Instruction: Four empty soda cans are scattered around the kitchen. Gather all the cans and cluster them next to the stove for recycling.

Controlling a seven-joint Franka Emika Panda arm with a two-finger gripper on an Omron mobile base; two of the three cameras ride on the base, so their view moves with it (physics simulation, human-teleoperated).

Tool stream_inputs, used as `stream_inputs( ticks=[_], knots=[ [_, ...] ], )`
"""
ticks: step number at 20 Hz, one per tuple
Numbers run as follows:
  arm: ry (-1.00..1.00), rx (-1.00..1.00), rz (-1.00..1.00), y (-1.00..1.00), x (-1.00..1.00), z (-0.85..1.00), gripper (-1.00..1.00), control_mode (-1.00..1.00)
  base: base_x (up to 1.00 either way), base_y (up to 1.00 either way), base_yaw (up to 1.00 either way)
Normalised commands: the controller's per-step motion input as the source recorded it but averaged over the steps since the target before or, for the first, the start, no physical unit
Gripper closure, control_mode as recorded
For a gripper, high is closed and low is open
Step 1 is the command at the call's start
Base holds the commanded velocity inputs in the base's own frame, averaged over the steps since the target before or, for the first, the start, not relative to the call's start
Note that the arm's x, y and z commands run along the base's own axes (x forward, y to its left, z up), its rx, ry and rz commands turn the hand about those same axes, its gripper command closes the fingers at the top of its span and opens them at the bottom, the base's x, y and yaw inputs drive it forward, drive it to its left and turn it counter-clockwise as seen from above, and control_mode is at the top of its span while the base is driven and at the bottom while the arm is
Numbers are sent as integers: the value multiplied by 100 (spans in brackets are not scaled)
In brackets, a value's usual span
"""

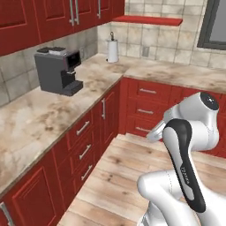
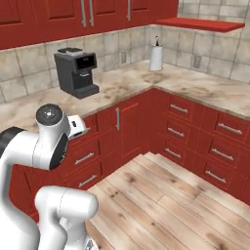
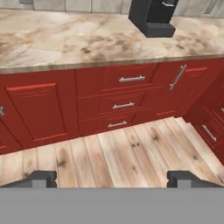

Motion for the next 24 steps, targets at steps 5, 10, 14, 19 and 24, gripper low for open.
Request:
stream_inputs(
  ticks=[5, 10, 14, 19, 24],
  knots=[
    [0, 0, 0, 0, 0, 0, -100, 100, -12, 0, -53],
    [0, 0, 0, 0, 0, 0, -100, 100, -9, 0, -53],
    [0, 0, 0, 0, 0, 0, -100, 100, -3, 0, -51],
    [0, 0, 0, 0, 0, 0, -100, 100, 0, 0, -50],
    [0, 0, 0, 0, 0, 0, -100, 100, 0, 0, -50]
  ],
)
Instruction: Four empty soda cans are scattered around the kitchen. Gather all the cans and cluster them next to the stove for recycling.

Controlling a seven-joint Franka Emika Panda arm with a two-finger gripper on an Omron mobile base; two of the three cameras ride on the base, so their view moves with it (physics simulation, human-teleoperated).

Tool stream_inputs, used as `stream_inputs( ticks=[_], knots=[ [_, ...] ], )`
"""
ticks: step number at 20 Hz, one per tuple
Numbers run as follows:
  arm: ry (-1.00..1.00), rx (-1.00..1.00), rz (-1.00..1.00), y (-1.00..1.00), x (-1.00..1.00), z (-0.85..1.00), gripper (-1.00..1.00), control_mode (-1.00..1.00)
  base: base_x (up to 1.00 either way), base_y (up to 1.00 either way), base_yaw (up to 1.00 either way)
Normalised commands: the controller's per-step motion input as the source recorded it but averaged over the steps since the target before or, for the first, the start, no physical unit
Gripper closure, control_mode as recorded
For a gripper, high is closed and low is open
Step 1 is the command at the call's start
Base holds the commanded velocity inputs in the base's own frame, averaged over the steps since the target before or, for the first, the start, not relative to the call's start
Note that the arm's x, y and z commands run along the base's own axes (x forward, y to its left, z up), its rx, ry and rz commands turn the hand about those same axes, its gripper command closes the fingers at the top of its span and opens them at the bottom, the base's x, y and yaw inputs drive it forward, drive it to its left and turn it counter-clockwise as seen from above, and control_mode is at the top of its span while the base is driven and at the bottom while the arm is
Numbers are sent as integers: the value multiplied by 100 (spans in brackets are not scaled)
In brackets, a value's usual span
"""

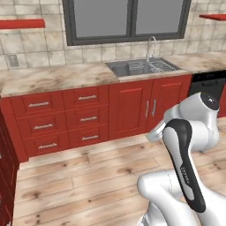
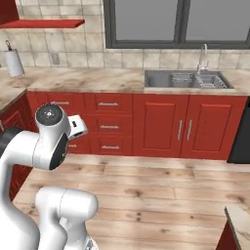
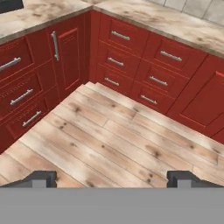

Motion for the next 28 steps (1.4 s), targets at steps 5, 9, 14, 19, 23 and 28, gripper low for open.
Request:
stream_inputs(
  ticks=[5, 9, 14, 19, 23, 28],
  knots=[
    [0, 0, 0, 0, 0, 0, -100, 100, 0, 0, -46],
    [0, 0, 0, 0, 0, 0, -100, 100, 4, 0, -39],
    [0, 0, 0, 0, 0, 0, -100, 100, 58, -2, -26],
    [0, 0, 0, 0, 0, 0, -100, 100, 91, 0, -23],
    [0, 0, 0, 0, 0, 0, -100, 100, 54, 0, -39],
    [0, 0, 0, 0, 0, 0, -100, 100, 12, 0, -57]
  ],
)
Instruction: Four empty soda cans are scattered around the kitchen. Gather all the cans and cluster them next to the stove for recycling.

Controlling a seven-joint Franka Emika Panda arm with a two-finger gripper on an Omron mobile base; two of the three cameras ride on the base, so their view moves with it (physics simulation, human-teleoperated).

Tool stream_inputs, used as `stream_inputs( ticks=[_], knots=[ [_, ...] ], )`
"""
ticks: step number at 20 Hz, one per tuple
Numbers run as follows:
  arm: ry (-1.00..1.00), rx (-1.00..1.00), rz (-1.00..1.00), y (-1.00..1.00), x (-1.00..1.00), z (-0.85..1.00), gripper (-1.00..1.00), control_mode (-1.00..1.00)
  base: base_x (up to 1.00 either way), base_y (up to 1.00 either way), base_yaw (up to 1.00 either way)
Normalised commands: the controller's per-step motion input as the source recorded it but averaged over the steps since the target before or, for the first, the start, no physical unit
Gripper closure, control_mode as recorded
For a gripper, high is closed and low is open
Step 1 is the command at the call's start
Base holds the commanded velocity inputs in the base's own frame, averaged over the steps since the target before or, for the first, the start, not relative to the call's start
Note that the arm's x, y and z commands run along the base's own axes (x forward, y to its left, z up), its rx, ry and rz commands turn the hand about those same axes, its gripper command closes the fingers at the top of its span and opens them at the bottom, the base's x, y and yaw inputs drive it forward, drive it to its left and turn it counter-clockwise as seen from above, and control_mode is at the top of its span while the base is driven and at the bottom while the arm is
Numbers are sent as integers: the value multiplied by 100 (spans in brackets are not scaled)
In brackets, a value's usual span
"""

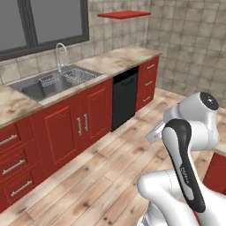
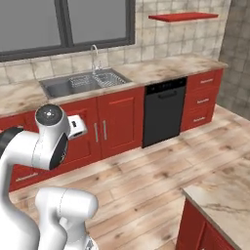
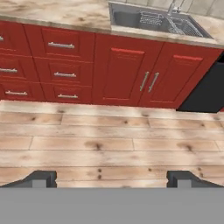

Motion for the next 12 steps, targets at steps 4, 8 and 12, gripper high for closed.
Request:
stream_inputs(
  ticks=[4, 8, 12],
  knots=[
    [0, 0, 0, 0, 0, 0, -100, 100, 2, 0, -59],
    [0, 0, 0, 0, 0, 0, -100, 100, 13, 0, -52],
    [0, 0, 0, 0, 0, 0, -100, 100, 34, 2, -46]
  ],
)
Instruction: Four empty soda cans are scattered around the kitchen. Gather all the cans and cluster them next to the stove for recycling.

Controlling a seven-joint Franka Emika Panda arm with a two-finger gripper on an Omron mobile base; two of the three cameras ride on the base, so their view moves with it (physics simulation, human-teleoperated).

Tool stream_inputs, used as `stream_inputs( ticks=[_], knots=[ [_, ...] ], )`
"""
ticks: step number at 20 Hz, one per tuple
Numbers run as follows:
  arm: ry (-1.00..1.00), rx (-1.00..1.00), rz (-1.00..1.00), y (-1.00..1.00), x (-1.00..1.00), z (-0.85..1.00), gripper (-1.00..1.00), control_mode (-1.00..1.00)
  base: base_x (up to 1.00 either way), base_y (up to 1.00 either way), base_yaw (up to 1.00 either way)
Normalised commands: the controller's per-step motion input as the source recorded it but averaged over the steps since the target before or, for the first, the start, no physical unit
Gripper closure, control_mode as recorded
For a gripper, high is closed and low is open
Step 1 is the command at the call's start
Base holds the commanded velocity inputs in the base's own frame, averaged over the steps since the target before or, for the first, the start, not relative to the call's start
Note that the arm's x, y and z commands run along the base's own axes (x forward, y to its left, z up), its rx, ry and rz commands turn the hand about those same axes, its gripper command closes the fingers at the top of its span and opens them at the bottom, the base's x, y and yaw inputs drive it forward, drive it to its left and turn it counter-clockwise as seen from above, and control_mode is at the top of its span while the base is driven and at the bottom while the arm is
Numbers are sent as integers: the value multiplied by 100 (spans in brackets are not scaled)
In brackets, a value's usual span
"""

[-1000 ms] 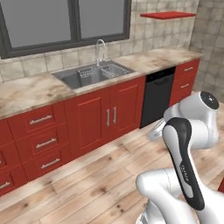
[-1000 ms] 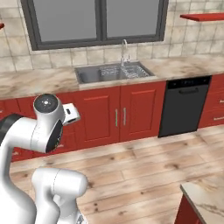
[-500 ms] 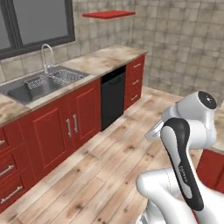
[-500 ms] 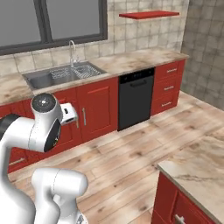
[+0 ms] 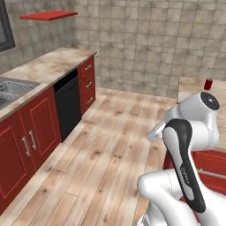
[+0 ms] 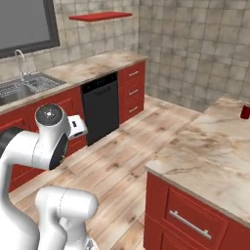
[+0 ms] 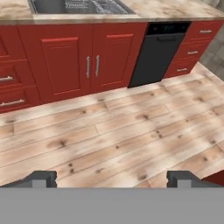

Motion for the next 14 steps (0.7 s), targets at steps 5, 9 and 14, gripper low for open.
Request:
stream_inputs(
  ticks=[5, 9, 14],
  knots=[
    [0, 0, 0, 0, 0, 0, -100, 100, 75, 13, -34],
    [0, 0, 0, 0, 0, 0, -100, 100, 94, 23, -30],
    [0, 0, 0, 0, 0, 0, -100, 100, 87, 42, -28]
  ],
)
